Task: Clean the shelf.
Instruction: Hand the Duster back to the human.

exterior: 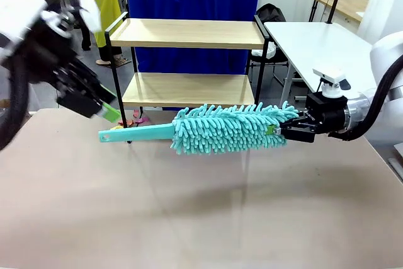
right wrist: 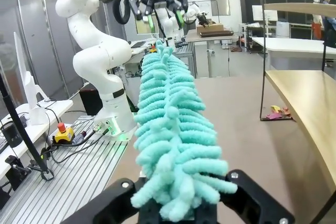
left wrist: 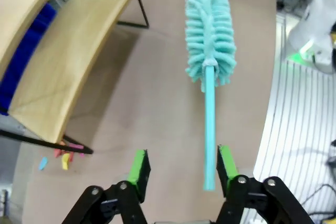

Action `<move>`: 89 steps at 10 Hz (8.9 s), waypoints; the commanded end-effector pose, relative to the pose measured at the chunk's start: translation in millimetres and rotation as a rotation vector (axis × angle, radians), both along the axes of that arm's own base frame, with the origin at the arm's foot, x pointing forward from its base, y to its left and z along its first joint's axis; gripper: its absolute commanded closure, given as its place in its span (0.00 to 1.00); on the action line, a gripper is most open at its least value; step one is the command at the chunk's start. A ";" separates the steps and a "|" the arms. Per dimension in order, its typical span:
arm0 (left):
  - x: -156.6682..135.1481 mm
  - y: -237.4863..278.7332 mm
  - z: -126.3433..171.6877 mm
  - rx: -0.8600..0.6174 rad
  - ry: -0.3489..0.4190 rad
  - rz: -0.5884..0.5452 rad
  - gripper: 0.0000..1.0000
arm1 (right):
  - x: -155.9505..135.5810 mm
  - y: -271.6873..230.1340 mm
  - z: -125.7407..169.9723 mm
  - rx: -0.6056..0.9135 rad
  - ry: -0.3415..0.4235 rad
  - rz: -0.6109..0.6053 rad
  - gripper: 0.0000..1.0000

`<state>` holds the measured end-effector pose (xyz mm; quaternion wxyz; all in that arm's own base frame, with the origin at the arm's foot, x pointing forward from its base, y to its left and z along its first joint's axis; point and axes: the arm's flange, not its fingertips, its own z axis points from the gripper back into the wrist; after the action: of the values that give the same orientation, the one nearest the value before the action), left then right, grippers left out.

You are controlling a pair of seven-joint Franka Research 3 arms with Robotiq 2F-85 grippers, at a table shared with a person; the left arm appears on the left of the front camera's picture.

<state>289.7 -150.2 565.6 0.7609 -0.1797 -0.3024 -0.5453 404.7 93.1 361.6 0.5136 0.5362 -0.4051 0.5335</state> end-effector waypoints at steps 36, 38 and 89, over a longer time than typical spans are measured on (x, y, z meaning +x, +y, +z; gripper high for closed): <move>15.5 170.1 -1.0 -0.283 -0.016 0.046 0.00 | -21.2 -211.6 54.7 -0.198 -0.068 -1.432 0.83; 15.5 170.1 -1.0 -0.283 -0.016 0.046 0.00 | -21.2 -211.6 54.7 -0.198 -0.068 -1.432 0.83; 15.5 170.1 -1.0 -0.283 -0.016 0.046 0.00 | -54.7 -345.7 221.0 0.522 0.246 -1.617 0.00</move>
<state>303.5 21.7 564.7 0.7472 -0.2695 -0.3781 -0.4755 351.1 -252.7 580.6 0.6383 0.2378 -0.7123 -0.1693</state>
